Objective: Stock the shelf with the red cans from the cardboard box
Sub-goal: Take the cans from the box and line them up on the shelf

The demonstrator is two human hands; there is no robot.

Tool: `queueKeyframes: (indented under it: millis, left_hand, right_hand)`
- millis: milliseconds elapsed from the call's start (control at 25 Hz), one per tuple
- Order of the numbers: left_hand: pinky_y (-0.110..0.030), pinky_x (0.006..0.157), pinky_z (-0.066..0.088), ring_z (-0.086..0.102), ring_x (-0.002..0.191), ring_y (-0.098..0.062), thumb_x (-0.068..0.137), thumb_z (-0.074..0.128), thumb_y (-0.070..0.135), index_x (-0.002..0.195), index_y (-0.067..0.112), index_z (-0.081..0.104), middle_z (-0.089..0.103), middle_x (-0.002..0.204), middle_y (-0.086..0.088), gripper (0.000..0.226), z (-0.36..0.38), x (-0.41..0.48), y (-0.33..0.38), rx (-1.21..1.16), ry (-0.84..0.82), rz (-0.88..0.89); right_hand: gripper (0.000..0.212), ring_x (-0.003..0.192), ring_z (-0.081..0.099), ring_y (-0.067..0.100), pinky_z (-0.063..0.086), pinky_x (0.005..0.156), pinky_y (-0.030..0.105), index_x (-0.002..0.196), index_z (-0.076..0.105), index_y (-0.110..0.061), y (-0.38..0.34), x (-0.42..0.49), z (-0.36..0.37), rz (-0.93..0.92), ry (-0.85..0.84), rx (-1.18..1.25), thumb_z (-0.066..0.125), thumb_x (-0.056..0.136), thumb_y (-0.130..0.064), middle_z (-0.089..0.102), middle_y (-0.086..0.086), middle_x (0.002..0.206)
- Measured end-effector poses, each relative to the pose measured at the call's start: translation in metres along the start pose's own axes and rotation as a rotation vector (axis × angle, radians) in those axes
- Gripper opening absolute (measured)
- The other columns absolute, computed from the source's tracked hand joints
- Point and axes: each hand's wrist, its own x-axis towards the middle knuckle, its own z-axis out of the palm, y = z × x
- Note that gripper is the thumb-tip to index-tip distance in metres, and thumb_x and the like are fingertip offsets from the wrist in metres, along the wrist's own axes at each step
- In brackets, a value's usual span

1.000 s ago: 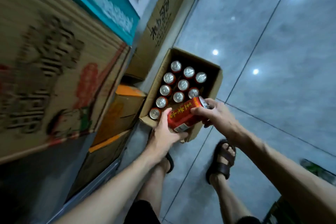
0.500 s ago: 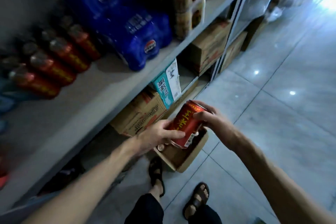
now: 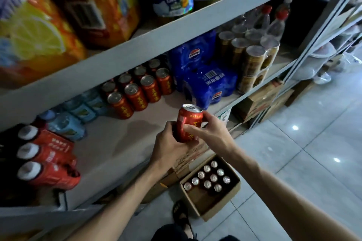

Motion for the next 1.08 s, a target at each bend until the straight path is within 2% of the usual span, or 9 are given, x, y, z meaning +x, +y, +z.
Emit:
queueKeyframes:
  millis: [80, 160, 280, 360, 440, 600, 760, 920, 1080]
  left_hand:
    - [-0.003, 0.057, 0.047, 0.063, 0.083, 0.017, 0.053, 0.086, 0.053, 0.105, 0.038, 0.052, 0.068, 0.090, 0.018, 0.064, -0.012, 0.016, -0.014, -0.005, 0.017, 0.024]
    - [-0.007, 0.064, 0.051, 0.065, 0.092, 0.009, 0.058, 0.086, 0.052, 0.113, 0.034, 0.052, 0.067, 0.102, 0.014, 0.067, -0.020, 0.033, -0.025, 0.012, -0.009, 0.015]
    - [-0.028, 0.086, 0.054, 0.061, 0.116, -0.016, 0.064, 0.082, 0.054, 0.135, 0.025, 0.042, 0.060, 0.128, 0.001, 0.087, -0.026, 0.065, -0.044, 0.330, -0.095, -0.071]
    - [-0.044, 0.110, 0.039, 0.036, 0.142, -0.031, 0.063, 0.079, 0.059, 0.154, 0.019, 0.017, 0.033, 0.155, -0.011, 0.117, -0.029, 0.085, -0.059, 0.584, -0.204, -0.218]
    - [-0.052, 0.121, 0.018, 0.007, 0.151, -0.034, 0.063, 0.077, 0.064, 0.157, 0.019, -0.007, 0.003, 0.164, -0.016, 0.133, -0.037, 0.096, -0.073, 0.709, -0.313, -0.331]
    - [-0.060, 0.119, -0.001, -0.017, 0.148, -0.041, 0.060, 0.070, 0.076, 0.156, 0.023, -0.013, -0.013, 0.163, -0.018, 0.137, -0.041, 0.105, -0.085, 0.918, -0.414, -0.348]
    - [-0.062, 0.119, 0.005, -0.011, 0.147, -0.051, 0.056, 0.072, 0.076, 0.155, 0.027, -0.015, -0.013, 0.161, -0.026, 0.140, -0.042, 0.111, -0.086, 0.939, -0.445, -0.379]
    - [-0.062, 0.118, 0.004, -0.007, 0.144, -0.056, 0.058, 0.070, 0.077, 0.155, 0.023, -0.015, -0.011, 0.157, -0.036, 0.140, -0.040, 0.113, -0.083, 1.000, -0.455, -0.381]
    - [-0.063, 0.118, 0.003, -0.011, 0.144, -0.055, 0.062, 0.069, 0.076, 0.154, 0.021, -0.019, -0.016, 0.157, -0.033, 0.138, -0.042, 0.112, -0.082, 0.956, -0.488, -0.390]
  right_hand:
    - [0.068, 0.100, 0.062, 0.010, 0.053, 0.086, 0.031, 0.123, 0.053, -0.023, -0.003, 0.024, 0.018, -0.002, 0.053, -0.089, 0.079, 0.068, -0.054, 0.063, -0.007, 0.110]
    - [0.066, 0.099, 0.062, 0.010, 0.054, 0.085, 0.030, 0.120, 0.053, -0.026, -0.001, 0.045, 0.032, 0.005, 0.058, -0.141, 0.077, 0.067, -0.057, 0.063, -0.007, 0.108]
    - [0.060, 0.093, 0.063, 0.010, 0.055, 0.082, 0.029, 0.112, 0.054, -0.028, 0.013, 0.078, 0.046, -0.063, 0.124, -0.384, 0.076, 0.065, -0.058, 0.064, -0.007, 0.105]
    - [0.062, 0.095, 0.063, 0.012, 0.050, 0.082, 0.023, 0.118, 0.052, -0.027, 0.024, 0.105, 0.049, -0.133, 0.204, -0.485, 0.076, 0.067, -0.052, 0.064, -0.004, 0.111]
    - [0.065, 0.096, 0.065, 0.014, 0.047, 0.078, 0.022, 0.124, 0.050, -0.027, 0.031, 0.132, 0.048, -0.158, 0.280, -0.466, 0.076, 0.068, -0.047, 0.065, -0.003, 0.115]
    - [0.067, 0.099, 0.066, 0.021, 0.055, 0.081, 0.035, 0.132, 0.041, -0.026, 0.043, 0.164, 0.062, -0.228, 0.328, -0.536, 0.075, 0.074, -0.034, 0.064, 0.002, 0.122]
    - [0.075, 0.103, 0.065, 0.027, 0.051, 0.082, 0.036, 0.139, 0.033, -0.021, 0.053, 0.167, 0.078, -0.264, 0.344, -0.548, 0.074, 0.076, -0.022, 0.060, 0.008, 0.131]
    - [0.071, 0.105, 0.065, 0.024, 0.050, 0.082, 0.033, 0.138, 0.036, -0.022, 0.051, 0.170, 0.074, -0.284, 0.359, -0.481, 0.073, 0.078, -0.028, 0.062, 0.006, 0.129]
    - [0.071, 0.093, 0.067, 0.027, 0.056, 0.067, 0.035, 0.142, 0.033, -0.016, 0.047, 0.162, 0.069, -0.444, 0.374, -0.745, 0.072, 0.083, -0.021, 0.049, 0.013, 0.138]
